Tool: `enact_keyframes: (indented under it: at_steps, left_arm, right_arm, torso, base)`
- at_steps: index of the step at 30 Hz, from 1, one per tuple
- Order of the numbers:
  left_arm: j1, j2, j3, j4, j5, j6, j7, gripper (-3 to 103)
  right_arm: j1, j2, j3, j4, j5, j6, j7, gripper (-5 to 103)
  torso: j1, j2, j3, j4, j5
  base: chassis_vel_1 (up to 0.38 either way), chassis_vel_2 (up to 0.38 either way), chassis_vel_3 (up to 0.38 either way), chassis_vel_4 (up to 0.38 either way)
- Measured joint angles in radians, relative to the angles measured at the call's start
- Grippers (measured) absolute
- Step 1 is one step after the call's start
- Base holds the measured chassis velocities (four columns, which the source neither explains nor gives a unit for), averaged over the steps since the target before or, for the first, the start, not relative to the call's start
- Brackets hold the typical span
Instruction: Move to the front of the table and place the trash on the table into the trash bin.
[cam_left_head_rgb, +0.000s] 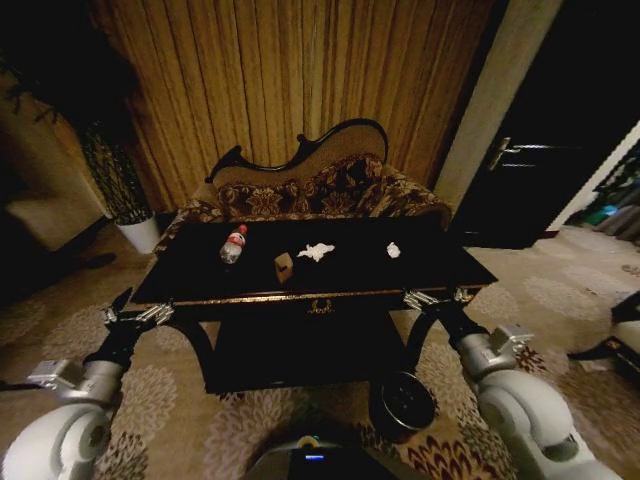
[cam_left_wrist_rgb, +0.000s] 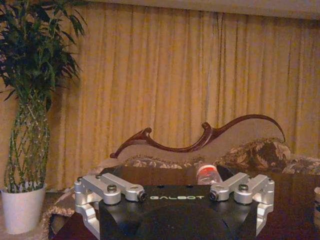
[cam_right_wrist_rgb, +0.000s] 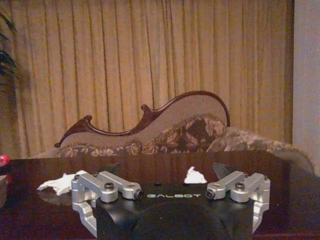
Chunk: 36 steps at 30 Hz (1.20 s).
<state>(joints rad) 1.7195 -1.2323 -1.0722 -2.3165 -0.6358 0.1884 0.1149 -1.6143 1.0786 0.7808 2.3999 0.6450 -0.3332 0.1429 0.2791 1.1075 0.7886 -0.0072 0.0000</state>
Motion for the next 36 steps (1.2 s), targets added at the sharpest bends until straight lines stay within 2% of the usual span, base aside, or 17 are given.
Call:
enact_keyframes:
  at_steps: [3, 6, 9, 15, 17, 21, 26, 28, 29, 32, 34, 36]
  left_arm:
    - [-0.002, 0.000, 0.002, -0.007, 0.000, 0.003, -0.002, 100]
    - [-0.002, -0.002, 0.017, -0.018, -0.001, 0.005, -0.016, 100]
    - [0.001, 0.007, 0.032, -0.017, -0.004, -0.003, -0.037, 100]
    - [-0.002, 0.013, 0.053, -0.023, -0.005, -0.002, -0.072, 100]
    - [-0.001, 0.015, 0.068, -0.042, -0.002, 0.003, -0.097, 100]
    - [0.007, 0.026, 0.071, -0.064, -0.002, 0.006, -0.109, 100]
    - [0.005, 0.091, 0.098, -0.062, -0.026, 0.021, -0.145, 100]
    - [0.004, 0.098, 0.100, -0.062, -0.028, 0.022, -0.148, 100]
    - [0.002, 0.113, 0.107, -0.066, -0.030, 0.028, -0.153, 100]
    - [0.002, 0.115, 0.117, -0.076, -0.030, 0.034, -0.156, 100]
    - [0.006, 0.105, 0.133, -0.095, -0.038, 0.046, -0.158, 100]
    - [0.006, 0.103, 0.143, -0.100, -0.038, 0.048, -0.158, 100]
  right_arm:
    - [0.016, -0.007, -0.003, -0.008, 0.015, -0.025, 0.020, 100]
    - [0.055, -0.028, -0.014, -0.013, 0.072, -0.081, 0.088, 100]
    - [0.094, -0.054, -0.024, -0.016, 0.112, -0.116, 0.123, 100]
    - [0.172, -0.088, -0.038, -0.049, 0.146, -0.154, 0.132, 100]
    - [0.258, -0.125, -0.051, -0.125, 0.177, -0.179, 0.132, 100]
    - [0.319, -0.162, -0.081, -0.188, 0.210, -0.193, 0.132, 100]
    - [0.476, -0.198, -0.207, -0.322, 0.240, -0.208, 0.137, 100]
    - [0.496, -0.199, -0.221, -0.336, 0.242, -0.210, 0.138, 100]
    - [0.568, -0.200, -0.271, -0.386, 0.248, -0.217, 0.144, 100]
    - [0.653, -0.199, -0.337, -0.444, 0.255, -0.223, 0.167, 100]
    - [0.703, -0.196, -0.390, -0.486, 0.261, -0.227, 0.210, 100]
    - [0.717, -0.196, -0.404, -0.503, 0.261, -0.233, 0.223, 100]
  torso:
    - [0.000, 0.000, 0.000, 0.0002, 0.0000]
    - [-0.001, 0.001, -0.001, -0.0001, 0.0000]
    - [-0.001, 0.001, -0.001, -0.0001, 0.0000]
    - [-0.001, 0.001, 0.000, 0.0000, 0.0001]
    - [-0.001, 0.000, 0.000, 0.0002, 0.0000]
    - [-0.001, 0.000, 0.000, 0.0000, 0.0000]
    - [-0.001, 0.000, 0.000, -0.0002, 0.0002]
    - [-0.001, 0.000, 0.000, -0.0001, 0.0002]
    - [-0.001, 0.000, 0.000, 0.0000, -0.0001]
    - [-0.001, 0.000, 0.000, 0.0003, -0.0001]
    - [-0.001, 0.000, 0.000, 0.0001, 0.0001]
    - [-0.001, 0.000, 0.000, 0.0002, 0.0000]
  base:
    - [0.000, 0.000, 0.000, 0.000]
    - [0.000, 0.000, 0.000, 0.000]
    - [0.000, 0.000, 0.000, 0.000]
    - [0.000, 0.000, 0.000, 0.000]
    - [0.000, 0.000, 0.000, 0.000]
    - [0.000, 0.000, 0.000, 0.000]
    - [0.000, 0.000, 0.000, 0.000]
    - [0.000, 0.000, 0.000, 0.000]
    - [0.000, 0.000, 0.000, 0.000]
    - [0.000, 0.000, 0.000, 0.000]
    - [0.000, 0.000, 0.000, 0.000]
    - [0.000, 0.000, 0.000, 0.000]
